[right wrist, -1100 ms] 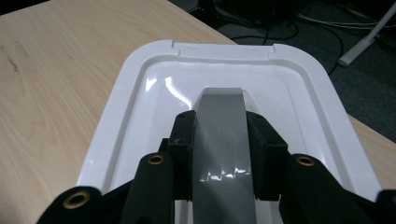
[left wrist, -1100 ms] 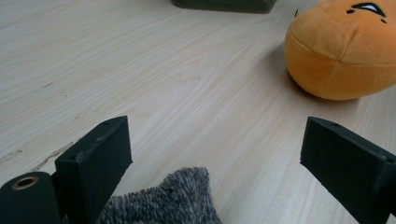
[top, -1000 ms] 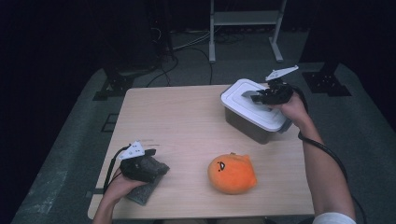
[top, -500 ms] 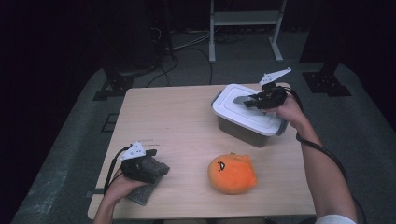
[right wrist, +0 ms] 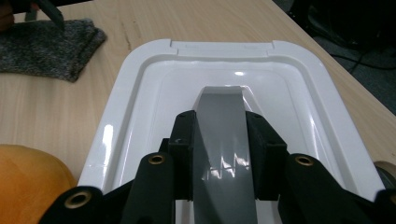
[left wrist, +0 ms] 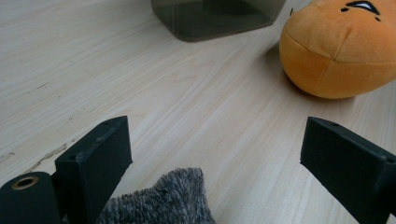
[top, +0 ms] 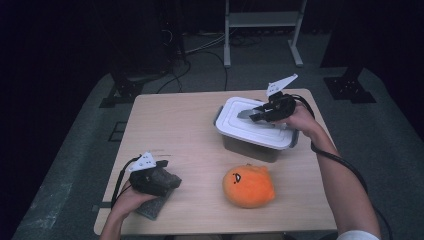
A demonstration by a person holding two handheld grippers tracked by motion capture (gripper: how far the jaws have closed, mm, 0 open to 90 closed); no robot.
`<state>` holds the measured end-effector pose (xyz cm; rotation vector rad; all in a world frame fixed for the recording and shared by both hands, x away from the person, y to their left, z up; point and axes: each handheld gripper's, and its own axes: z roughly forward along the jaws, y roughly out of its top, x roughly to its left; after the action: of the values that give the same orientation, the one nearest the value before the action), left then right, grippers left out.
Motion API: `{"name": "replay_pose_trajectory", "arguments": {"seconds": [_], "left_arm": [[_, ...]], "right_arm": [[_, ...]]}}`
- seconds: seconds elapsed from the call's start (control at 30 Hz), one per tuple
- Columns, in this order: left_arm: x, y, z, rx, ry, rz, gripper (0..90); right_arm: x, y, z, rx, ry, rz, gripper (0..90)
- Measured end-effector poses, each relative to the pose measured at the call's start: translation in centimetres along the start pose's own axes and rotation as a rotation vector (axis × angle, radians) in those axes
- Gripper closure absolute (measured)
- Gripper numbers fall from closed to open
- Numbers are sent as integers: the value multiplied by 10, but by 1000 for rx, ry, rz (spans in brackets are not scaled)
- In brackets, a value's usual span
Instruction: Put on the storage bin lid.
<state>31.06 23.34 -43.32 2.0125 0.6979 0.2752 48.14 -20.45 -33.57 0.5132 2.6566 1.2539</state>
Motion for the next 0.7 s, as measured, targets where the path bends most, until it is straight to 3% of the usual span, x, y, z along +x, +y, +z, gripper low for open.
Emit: {"name": "replay_pose_trajectory", "arguments": {"seconds": [0.37,0.7], "left_arm": [[-1,0,1,3,-4,0,80],[-1,0,0,4,-7,0,80]], "right_arm": [[15,15,17,1,81,-65,656],[22,25,29,2,114,-93,656]]}}
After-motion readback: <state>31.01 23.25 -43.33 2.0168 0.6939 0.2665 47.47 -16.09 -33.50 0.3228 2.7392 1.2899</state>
